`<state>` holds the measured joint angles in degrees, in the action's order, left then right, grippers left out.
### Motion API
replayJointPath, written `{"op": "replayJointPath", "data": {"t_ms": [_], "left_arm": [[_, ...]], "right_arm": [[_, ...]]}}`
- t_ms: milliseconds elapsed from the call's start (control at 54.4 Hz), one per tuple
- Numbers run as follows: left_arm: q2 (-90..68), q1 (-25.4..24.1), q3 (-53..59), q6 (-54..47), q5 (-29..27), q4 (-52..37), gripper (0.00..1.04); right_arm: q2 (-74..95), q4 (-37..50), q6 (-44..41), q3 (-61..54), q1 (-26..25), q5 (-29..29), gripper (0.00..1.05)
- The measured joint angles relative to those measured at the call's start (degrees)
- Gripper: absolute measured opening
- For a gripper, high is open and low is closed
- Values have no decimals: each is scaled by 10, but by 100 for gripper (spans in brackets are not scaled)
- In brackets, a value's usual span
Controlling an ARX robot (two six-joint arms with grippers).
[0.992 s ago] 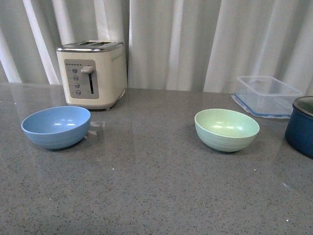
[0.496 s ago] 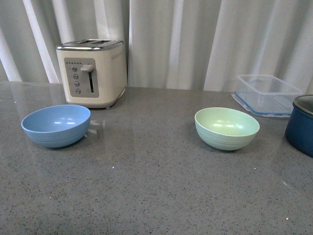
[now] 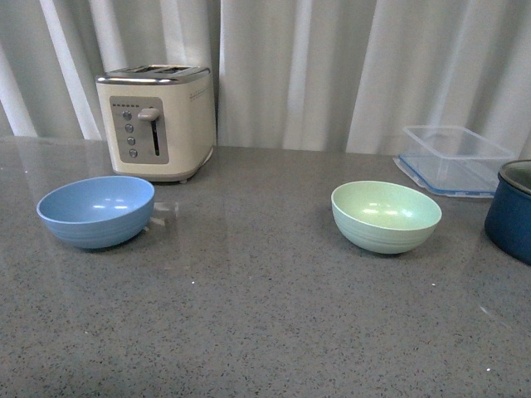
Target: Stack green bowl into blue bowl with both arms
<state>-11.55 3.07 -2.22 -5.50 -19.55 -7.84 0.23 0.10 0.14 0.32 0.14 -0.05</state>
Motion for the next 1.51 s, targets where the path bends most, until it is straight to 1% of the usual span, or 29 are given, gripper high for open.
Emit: {"op": "replayJointPath", "data": {"t_ms": [129, 202, 294, 312, 386, 515, 570, 735, 790, 919, 1066, 1139, 1268, 1507], "left_arm": [[-87, -20, -45, 2, 8, -40, 98], [-133, -30, -78, 11, 13, -45, 98], [-219, -49, -144, 40, 38, -48, 98], [-243, -54, -166, 52, 53, -45, 98], [-309, -65, -230, 89, 74, -35, 98], [-406, -76, -328, 153, 95, -17, 98], [-443, -80, -356, 180, 110, 0, 98], [-544, -97, -433, 249, 123, 38, 98], [-586, -103, -467, 277, 145, 56, 98], [-658, -104, -512, 313, 155, 80, 98], [-738, -103, -565, 331, 167, 105, 98], [-773, -100, -592, 334, 158, 111, 98], [-841, -91, -650, 345, 161, 136, 98], [-905, -75, -695, 353, 157, 154, 98]], "right_arm": [[0, 0, 0, 0, 0, 0, 95], [0, 0, 0, 0, 0, 0, 95], [0, 0, 0, 0, 0, 0, 95], [0, 0, 0, 0, 0, 0, 95], [0, 0, 0, 0, 0, 0, 95], [0, 0, 0, 0, 0, 0, 95], [0, 0, 0, 0, 0, 0, 95], [0, 0, 0, 0, 0, 0, 95], [0, 0, 0, 0, 0, 0, 95], [0, 0, 0, 0, 0, 0, 95], [0, 0, 0, 0, 0, 0, 95], [0, 0, 0, 0, 0, 0, 95], [0, 0, 0, 0, 0, 0, 95], [0, 0, 0, 0, 0, 0, 95]]}}
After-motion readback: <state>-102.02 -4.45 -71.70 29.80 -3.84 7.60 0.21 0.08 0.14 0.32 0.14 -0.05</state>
